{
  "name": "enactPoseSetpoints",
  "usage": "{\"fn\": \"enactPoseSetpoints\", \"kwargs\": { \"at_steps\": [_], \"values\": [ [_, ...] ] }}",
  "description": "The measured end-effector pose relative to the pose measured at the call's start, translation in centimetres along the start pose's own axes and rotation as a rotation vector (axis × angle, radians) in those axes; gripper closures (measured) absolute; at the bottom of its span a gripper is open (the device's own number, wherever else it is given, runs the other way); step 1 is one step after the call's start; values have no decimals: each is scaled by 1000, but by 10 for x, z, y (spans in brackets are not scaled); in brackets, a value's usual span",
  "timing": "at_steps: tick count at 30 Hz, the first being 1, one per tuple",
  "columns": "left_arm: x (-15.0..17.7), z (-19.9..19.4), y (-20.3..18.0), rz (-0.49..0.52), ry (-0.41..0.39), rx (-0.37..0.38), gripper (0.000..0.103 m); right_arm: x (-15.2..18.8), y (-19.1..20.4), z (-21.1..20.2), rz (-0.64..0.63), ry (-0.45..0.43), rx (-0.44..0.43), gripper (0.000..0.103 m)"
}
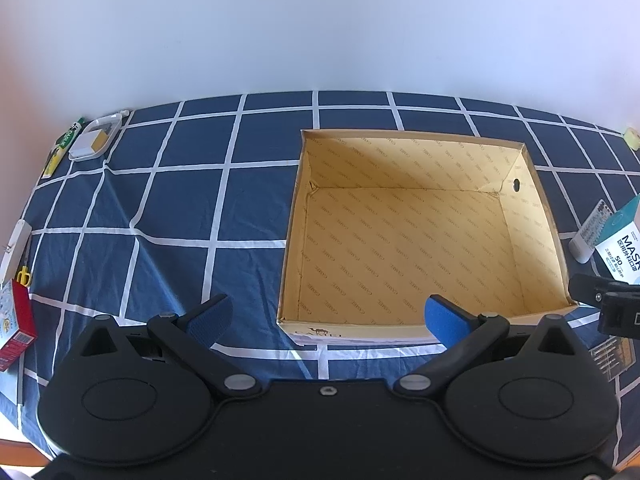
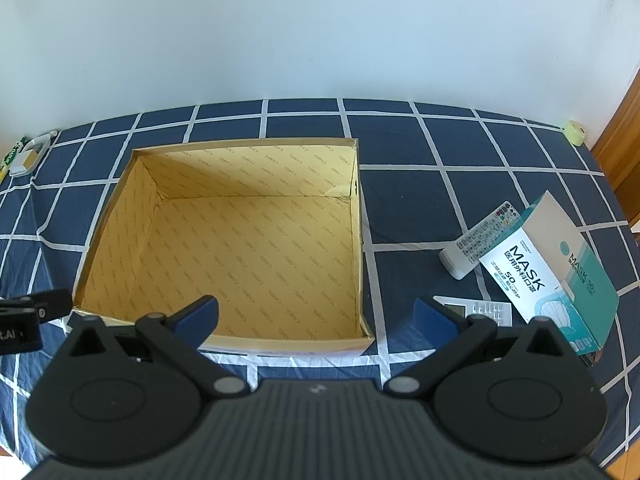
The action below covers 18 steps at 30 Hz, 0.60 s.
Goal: Organize objects
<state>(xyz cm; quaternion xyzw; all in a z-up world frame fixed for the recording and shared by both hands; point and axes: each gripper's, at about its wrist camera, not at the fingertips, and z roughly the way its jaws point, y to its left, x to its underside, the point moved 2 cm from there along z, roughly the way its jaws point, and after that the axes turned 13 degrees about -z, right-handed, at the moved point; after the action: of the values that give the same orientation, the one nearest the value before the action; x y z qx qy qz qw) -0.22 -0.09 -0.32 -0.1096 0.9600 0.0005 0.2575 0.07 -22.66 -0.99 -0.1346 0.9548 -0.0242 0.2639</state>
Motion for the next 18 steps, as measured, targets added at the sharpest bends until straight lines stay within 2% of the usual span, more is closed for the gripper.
{"fn": "enactPoseSetpoints", "kwargs": {
  "at_steps": [18],
  "values": [
    [2, 2, -1, 1, 6, -3, 0, 1, 2, 2, 0, 1, 0, 0]
  ]
}}
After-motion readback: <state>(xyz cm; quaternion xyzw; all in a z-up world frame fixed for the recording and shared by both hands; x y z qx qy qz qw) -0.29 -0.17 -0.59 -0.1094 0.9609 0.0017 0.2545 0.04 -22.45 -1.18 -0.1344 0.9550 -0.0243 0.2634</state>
